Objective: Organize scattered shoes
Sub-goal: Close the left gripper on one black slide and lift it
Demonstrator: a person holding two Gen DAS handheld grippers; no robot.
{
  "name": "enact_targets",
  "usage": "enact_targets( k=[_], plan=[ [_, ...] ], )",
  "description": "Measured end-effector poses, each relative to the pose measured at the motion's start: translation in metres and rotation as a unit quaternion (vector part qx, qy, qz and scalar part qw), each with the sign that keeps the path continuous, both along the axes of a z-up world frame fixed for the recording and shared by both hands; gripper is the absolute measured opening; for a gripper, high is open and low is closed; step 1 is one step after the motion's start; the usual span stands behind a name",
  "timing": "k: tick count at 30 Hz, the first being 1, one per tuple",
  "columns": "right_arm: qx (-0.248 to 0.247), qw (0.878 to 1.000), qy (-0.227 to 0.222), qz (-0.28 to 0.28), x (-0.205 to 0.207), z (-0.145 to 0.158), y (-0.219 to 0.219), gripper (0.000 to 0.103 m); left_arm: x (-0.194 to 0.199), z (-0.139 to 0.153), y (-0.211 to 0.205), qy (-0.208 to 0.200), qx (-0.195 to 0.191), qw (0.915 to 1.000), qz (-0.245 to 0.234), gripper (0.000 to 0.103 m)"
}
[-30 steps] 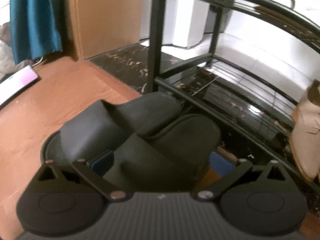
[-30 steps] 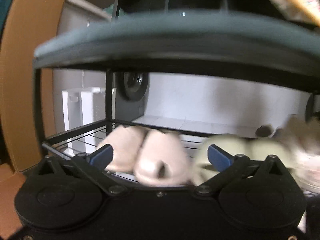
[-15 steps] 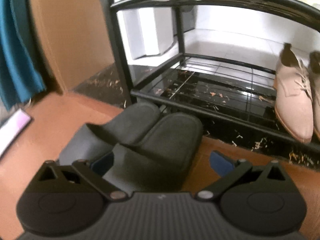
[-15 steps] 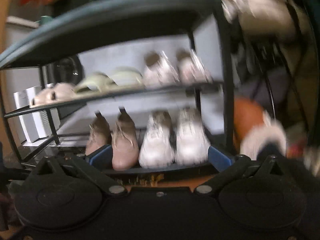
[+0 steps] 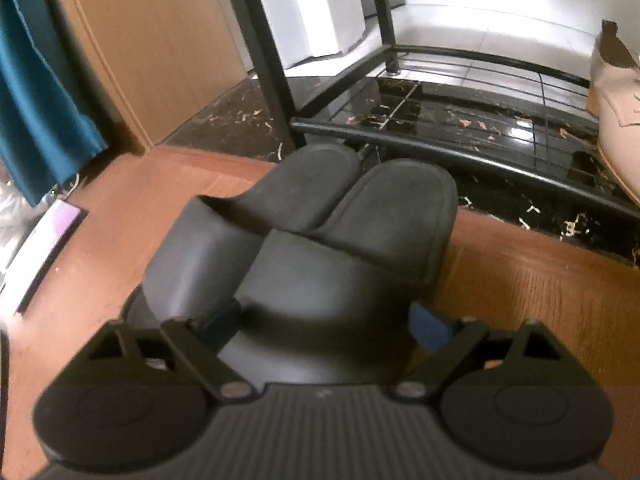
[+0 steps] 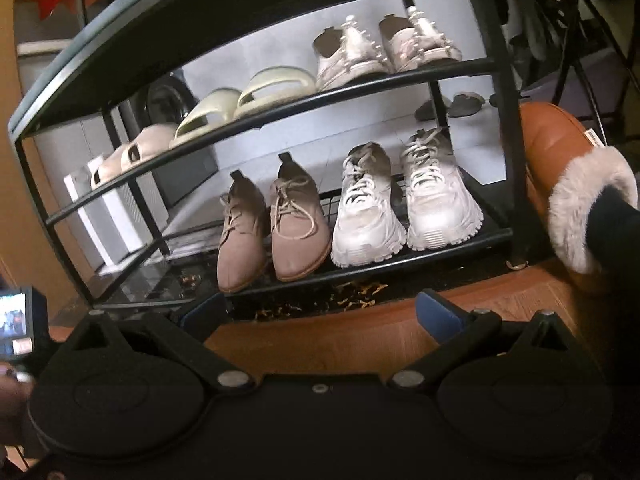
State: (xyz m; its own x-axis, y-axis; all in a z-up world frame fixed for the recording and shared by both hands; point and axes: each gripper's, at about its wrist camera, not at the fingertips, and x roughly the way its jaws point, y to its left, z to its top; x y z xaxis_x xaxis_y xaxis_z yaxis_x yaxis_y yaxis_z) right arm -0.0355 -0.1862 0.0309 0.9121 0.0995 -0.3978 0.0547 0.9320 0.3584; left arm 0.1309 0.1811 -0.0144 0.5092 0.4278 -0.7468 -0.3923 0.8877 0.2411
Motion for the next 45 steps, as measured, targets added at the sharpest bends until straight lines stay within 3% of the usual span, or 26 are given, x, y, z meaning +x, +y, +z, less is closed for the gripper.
enact_targets(
  k=[4, 8, 13, 19, 24, 27, 31, 35, 38, 40, 43, 45],
  plan=[
    [0.014, 1.000, 0.007, -0.020, 0.001, -0.003, -0.008, 0.103, -0.001, -0.007, 0.003, 0.000, 0.014, 0.9993, -0.033, 0.102],
    [0.028, 0.999, 0.010, -0.031, 0.003, -0.005, -0.011, 0.103, -0.003, -0.017, -0.003, -0.006, 0.044, 0.9969, -0.065, 0.103],
    [0.025, 0.999, 0.014, -0.030, 0.004, -0.008, -0.010, 0.103, -0.004, -0.018, -0.006, -0.014, 0.045, 0.9972, -0.059, 0.103],
    [0.027, 0.999, 0.014, -0.031, 0.003, -0.008, -0.012, 0.103, -0.008, -0.006, -0.007, -0.006, 0.009, 0.9990, -0.043, 0.097],
    [0.027, 0.999, 0.023, -0.034, 0.006, -0.012, -0.012, 0.103, -0.013, 0.008, -0.010, -0.029, -0.061, 0.9962, -0.054, 0.097],
    [0.017, 0.999, 0.028, -0.031, 0.007, -0.013, -0.010, 0.103, -0.015, 0.019, -0.011, -0.033, -0.081, 0.9944, -0.059, 0.098],
    [0.004, 0.999, 0.033, 0.003, 0.008, -0.016, 0.002, 0.103, -0.035, 0.056, 0.005, -0.059, -0.073, 0.9956, 0.006, 0.103],
    [-0.029, 0.997, 0.038, 0.064, 0.016, -0.018, 0.033, 0.103, -0.093, 0.089, 0.039, -0.132, -0.072, 0.9757, 0.159, 0.102],
    [-0.026, 0.987, 0.038, 0.155, 0.048, -0.015, 0.093, 0.103, -0.132, 0.097, 0.062, -0.174, -0.079, 0.9396, 0.284, 0.102],
    [-0.008, 0.979, 0.042, 0.198, 0.068, -0.017, 0.128, 0.103, -0.149, 0.098, 0.069, -0.209, -0.089, 0.9200, 0.319, 0.102],
    [0.016, 0.962, 0.068, 0.264, 0.111, -0.029, 0.211, 0.103, -0.153, 0.093, 0.071, -0.237, -0.081, 0.9114, 0.326, 0.102],
    [0.014, 0.953, 0.085, 0.291, 0.128, -0.037, 0.251, 0.103, -0.144, 0.088, 0.073, -0.229, -0.079, 0.9174, 0.315, 0.102]
  ],
)
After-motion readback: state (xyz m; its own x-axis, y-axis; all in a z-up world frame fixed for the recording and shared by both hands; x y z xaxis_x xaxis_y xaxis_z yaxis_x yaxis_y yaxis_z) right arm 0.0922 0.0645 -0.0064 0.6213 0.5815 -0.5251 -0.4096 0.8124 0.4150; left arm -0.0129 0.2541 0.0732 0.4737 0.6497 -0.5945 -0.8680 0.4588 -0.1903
